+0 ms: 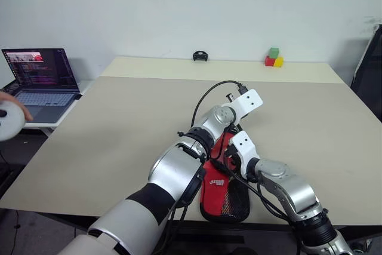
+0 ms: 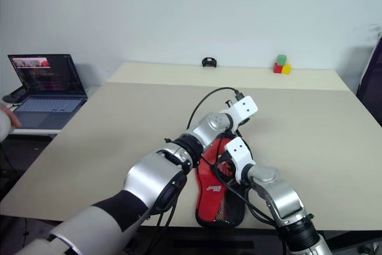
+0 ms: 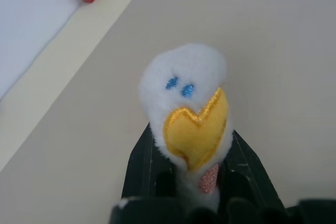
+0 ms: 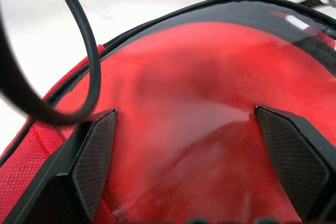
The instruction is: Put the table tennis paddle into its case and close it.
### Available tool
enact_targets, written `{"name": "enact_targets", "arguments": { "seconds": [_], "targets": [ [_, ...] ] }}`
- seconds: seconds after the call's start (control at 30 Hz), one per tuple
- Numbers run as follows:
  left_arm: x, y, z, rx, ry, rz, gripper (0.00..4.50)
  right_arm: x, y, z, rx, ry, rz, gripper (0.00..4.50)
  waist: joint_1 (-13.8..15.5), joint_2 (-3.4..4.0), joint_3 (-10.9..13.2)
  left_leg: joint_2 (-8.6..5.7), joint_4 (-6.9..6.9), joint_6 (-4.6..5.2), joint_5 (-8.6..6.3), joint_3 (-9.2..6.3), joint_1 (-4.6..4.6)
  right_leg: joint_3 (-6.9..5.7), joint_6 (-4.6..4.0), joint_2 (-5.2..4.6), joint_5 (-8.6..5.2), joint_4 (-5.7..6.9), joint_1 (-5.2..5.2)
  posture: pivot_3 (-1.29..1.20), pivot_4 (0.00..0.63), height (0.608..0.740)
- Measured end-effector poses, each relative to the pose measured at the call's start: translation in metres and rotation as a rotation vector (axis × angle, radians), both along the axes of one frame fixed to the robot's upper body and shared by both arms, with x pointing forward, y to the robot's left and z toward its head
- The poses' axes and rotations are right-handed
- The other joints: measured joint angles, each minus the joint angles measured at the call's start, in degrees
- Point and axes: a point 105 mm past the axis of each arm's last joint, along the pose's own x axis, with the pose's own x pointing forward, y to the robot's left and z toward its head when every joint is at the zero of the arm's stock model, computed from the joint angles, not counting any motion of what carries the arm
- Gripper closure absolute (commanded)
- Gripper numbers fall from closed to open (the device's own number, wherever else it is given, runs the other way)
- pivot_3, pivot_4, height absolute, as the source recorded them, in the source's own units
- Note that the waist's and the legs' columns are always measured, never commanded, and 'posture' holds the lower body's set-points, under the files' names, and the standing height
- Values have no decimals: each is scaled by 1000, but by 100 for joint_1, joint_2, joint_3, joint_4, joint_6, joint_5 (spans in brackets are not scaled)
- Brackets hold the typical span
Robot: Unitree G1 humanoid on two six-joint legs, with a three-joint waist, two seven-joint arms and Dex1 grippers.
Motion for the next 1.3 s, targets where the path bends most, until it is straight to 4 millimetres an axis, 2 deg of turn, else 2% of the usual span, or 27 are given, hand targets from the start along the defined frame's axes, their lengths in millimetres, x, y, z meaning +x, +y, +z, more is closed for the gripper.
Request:
{"name": "enact_targets", "arguments": {
  "seconds": [0.13,0.2,0.3,0.47,0.63,0.73,0.83,0.97,1.1,1.2,1.27,1.3],
  "targets": [
    [-7,1,-19,62,50,-52,4051,0,2,-1,1,0,-9,0,-5,4,-4,0,-1,0,0,5,9,-2,4,0,-2,-1,5,0,150,740],
    [-10,5,-35,93,85,-57,3326,0,3,-1,3,0,-9,0,-16,5,-4,1,-2,0,0,5,9,0,3,1,-2,0,4,0,150,740],
    [-10,12,-44,128,90,-51,2283,0,4,-1,3,0,-11,0,-21,5,-14,2,-2,0,0,5,10,3,3,1,-2,0,5,0,150,740],
    [-10,13,-45,128,88,-50,545,0,5,-2,3,2,-9,0,-47,2,-21,2,-3,1,-1,4,10,4,6,1,-4,-1,5,0,150,740],
    [-6,19,-42,91,100,-24,545,2,9,-1,1,6,11,0,-105,1,-23,2,-3,0,0,5,12,4,6,1,-4,0,6,0,150,740],
    [2,31,-36,54,98,23,545,3,11,-1,2,11,27,0,-128,1,-23,4,-3,0,0,5,12,7,7,1,-4,1,5,0,150,740],
    [16,55,-24,32,65,98,545,5,12,0,-3,17,40,0,-141,0,-22,4,-3,0,0,5,16,6,7,1,-4,4,3,0,150,740],
    [35,100,-1,-65,34,230,545,10,7,1,-20,23,61,0,-139,0,-22,4,-1,-1,1,4,22,4,10,1,-3,7,6,0,150,740],
    [45,136,12,-167,40,318,545,12,1,1,-26,26,57,0,-106,-2,-22,4,-1,-2,1,0,18,4,4,-2,1,5,6,0,150,740],
    [45,138,13,-193,46,328,545,13,-2,1,-24,28,48,0,-66,-8,-23,1,1,-2,1,-2,16,4,-1,-4,4,1,6,0,150,740],
    [38,137,10,-314,137,237,545,13,-6,3,-29,27,57,0,-82,-2,-25,-1,0,-2,1,6,16,2,-13,-5,11,3,8,0,150,740],
    [30,145,6,-413,212,155,545,10,-11,4,-36,28,72,0,-110,2,-25,1,-3,-2,1,9,15,1,-15,-4,11,3,4,0,150,740]
  ]
}}
